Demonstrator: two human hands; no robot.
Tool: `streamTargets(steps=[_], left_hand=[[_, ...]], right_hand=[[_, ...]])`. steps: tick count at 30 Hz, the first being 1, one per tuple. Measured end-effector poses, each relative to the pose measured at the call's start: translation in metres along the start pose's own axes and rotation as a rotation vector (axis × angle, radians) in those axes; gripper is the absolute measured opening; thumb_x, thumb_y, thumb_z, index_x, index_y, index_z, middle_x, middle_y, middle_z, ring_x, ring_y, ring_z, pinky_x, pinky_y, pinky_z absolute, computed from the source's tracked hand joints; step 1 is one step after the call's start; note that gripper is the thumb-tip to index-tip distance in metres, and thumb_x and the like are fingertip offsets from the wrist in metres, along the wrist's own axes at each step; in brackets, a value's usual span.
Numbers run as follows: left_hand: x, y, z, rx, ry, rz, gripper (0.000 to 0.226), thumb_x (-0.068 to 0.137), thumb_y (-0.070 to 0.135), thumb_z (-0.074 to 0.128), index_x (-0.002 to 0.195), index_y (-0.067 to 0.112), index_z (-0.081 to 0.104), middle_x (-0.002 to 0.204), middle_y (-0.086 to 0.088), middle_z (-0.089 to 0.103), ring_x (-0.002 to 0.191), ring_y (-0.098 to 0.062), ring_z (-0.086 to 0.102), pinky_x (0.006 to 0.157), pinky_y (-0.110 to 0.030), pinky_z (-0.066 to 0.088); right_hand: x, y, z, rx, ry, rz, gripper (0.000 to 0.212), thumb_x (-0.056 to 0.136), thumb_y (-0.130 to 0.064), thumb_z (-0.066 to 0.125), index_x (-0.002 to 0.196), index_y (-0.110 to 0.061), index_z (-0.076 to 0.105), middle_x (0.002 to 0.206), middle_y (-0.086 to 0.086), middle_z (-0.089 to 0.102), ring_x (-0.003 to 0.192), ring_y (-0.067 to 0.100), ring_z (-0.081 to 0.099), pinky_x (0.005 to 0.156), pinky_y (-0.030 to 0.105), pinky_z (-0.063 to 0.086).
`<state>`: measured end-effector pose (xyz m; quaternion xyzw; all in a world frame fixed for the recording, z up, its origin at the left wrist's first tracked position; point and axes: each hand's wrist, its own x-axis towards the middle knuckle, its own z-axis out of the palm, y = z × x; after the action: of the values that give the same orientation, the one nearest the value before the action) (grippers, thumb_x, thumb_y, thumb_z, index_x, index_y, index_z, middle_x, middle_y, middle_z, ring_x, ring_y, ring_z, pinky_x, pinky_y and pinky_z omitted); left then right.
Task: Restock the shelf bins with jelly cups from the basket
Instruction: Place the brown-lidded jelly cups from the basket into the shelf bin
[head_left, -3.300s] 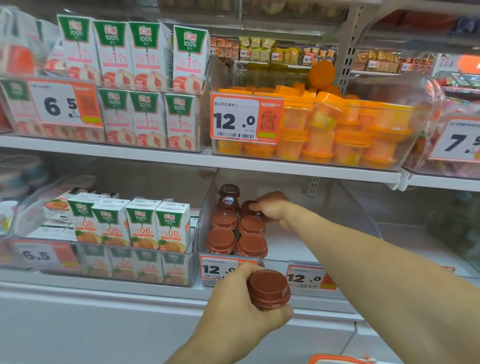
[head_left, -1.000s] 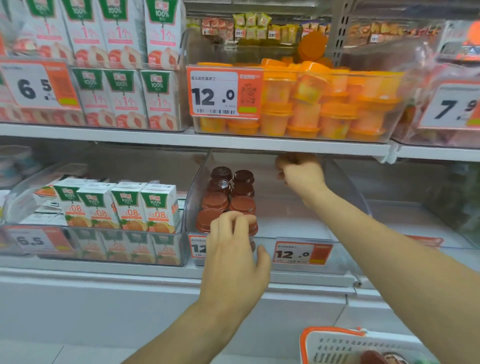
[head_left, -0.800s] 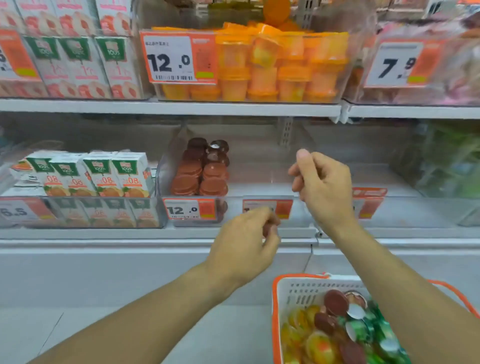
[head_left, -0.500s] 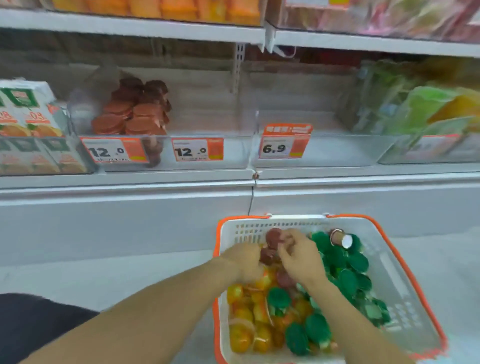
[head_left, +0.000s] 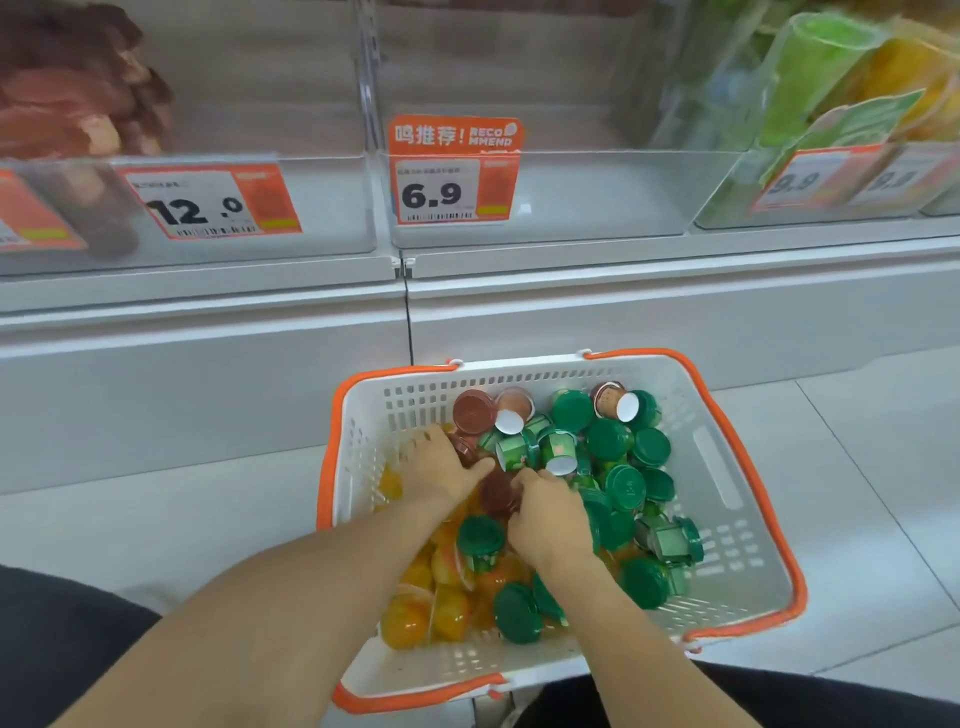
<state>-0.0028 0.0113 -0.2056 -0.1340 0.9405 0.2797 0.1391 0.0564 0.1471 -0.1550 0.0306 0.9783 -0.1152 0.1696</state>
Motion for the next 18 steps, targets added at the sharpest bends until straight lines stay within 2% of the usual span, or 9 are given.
streamTargets(steps=[4,7,10,13,16,18], left_hand=[[0.008,-0.002,0.007,-0.073,0.067,0.007,0.073,0.076,0.058,0.074,0.131,0.015,0.05,0.131,-0.007,0.058,0.123,-0.028,0.052,0.105,-0.042,0.046],[0.01,-0.01,-0.008,-0.174,0.053,0.055,0.063,0.073,0.045,0.082,0.12,0.016,0.052,0.11,0.001,0.062,0.103,-0.02,0.06,0.088,-0.032,0.052],[0.006,-0.012,-0.039,-0.156,-0.092,0.123,0.063,0.073,0.027,0.085,0.117,0.022,0.04,0.107,0.006,0.053,0.098,-0.013,0.056,0.08,-0.023,0.049],[0.001,-0.013,-0.071,0.002,-0.305,0.23,0.067,0.074,0.029,0.085,0.122,0.026,0.038,0.113,0.008,0.05,0.1,-0.013,0.053,0.075,-0.019,0.049],[-0.01,-0.011,-0.101,0.071,-0.447,0.326,0.077,0.077,0.036,0.083,0.138,0.024,0.038,0.118,0.011,0.045,0.108,-0.01,0.048,0.085,-0.022,0.047],[-0.02,-0.007,-0.117,0.075,-0.487,0.354,0.074,0.078,0.043,0.081,0.138,0.026,0.041,0.123,0.011,0.047,0.113,-0.012,0.05,0.088,-0.024,0.048]], right_hand=[[0.009,-0.007,0.006,-0.091,-0.015,0.034,0.038,0.085,-0.015,0.062,0.122,-0.017,0.055,0.12,0.008,0.064,0.114,0.03,0.058,0.098,0.041,0.045],[0.017,-0.014,0.01,-0.168,-0.031,0.067,0.045,0.088,-0.016,0.062,0.131,-0.016,0.05,0.13,0.01,0.057,0.125,0.031,0.05,0.105,0.043,0.038],[0.022,-0.022,0.017,-0.224,-0.029,0.069,0.05,0.09,-0.014,0.058,0.139,-0.017,0.044,0.139,0.013,0.046,0.132,0.034,0.042,0.109,0.047,0.034],[0.028,-0.03,0.02,-0.277,-0.025,0.063,0.042,0.095,-0.012,0.05,0.136,-0.018,0.045,0.131,0.016,0.047,0.124,0.034,0.045,0.105,0.045,0.036],[0.031,-0.036,0.02,-0.336,-0.038,0.092,0.031,0.097,-0.013,0.046,0.127,-0.017,0.054,0.127,0.015,0.047,0.119,0.033,0.045,0.103,0.043,0.036],[0.029,-0.035,0.024,-0.341,-0.037,0.117,0.032,0.097,-0.015,0.047,0.129,-0.018,0.051,0.13,0.015,0.044,0.121,0.033,0.044,0.102,0.044,0.037]])
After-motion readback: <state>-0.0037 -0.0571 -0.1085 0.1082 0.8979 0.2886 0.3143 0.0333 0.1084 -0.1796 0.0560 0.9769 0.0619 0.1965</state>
